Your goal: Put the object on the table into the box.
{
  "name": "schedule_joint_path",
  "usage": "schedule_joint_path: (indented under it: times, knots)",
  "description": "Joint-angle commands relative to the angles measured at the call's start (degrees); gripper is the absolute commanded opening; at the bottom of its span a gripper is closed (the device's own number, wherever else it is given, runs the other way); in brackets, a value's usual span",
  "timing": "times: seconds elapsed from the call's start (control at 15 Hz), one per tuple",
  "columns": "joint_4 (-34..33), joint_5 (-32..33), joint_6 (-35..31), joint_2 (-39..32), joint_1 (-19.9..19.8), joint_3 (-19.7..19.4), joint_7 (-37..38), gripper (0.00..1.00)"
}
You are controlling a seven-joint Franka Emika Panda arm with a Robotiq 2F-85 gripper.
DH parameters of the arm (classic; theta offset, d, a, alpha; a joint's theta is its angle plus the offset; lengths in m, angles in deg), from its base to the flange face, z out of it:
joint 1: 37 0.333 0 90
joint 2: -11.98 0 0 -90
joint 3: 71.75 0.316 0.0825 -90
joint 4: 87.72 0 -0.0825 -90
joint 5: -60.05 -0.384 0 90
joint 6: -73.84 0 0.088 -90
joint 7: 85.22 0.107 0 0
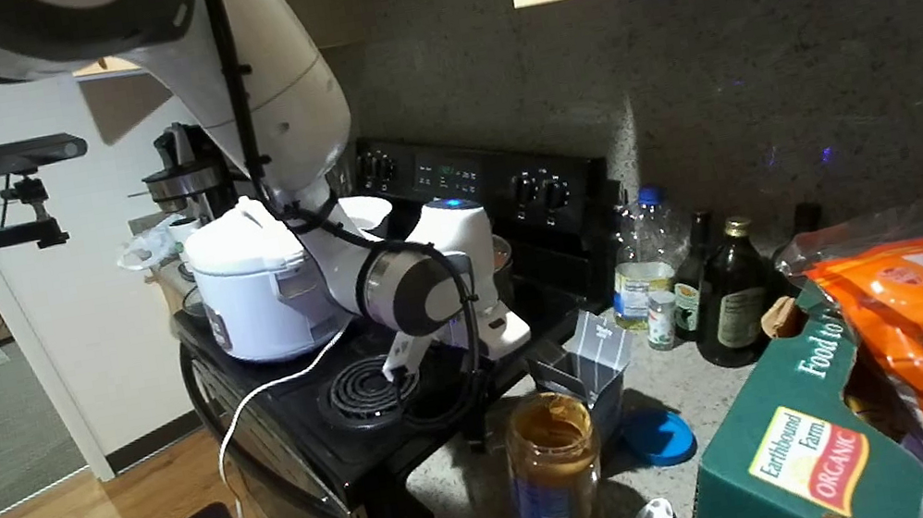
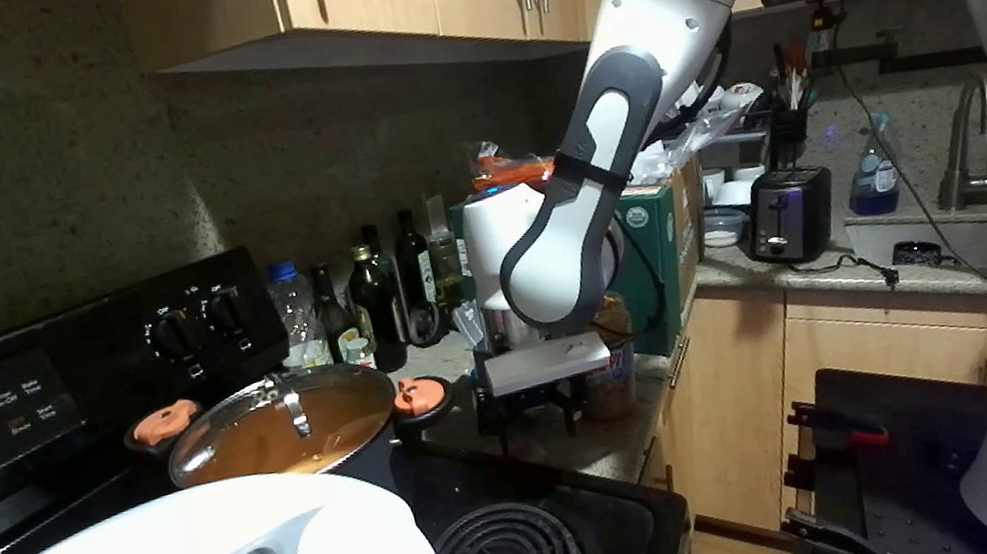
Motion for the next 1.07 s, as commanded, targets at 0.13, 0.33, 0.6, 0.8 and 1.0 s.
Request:
schedule_joint_path:
  times: [0.13, 0.33, 0.6, 0.8, 1.0]
  knots:
    - [-1.7, 0.1, -0.2, -2.8, 0.0, 1.1, 0.2, 1.00]
    - [-2.1, 0.6, -0.4, -4.0, 0.6, -0.3, 1.7, 1.00]
    - [-3.6, -0.3, -0.9, -5.8, 0.1, -0.5, 1.3, 1.00]
    - [-5.5, -0.9, -0.8, -7.4, -0.3, -0.5, 1.0, 1.00]
    - [-6.7, -1.5, -0.9, -8.2, -0.6, -0.4, 0.8, 0.72]
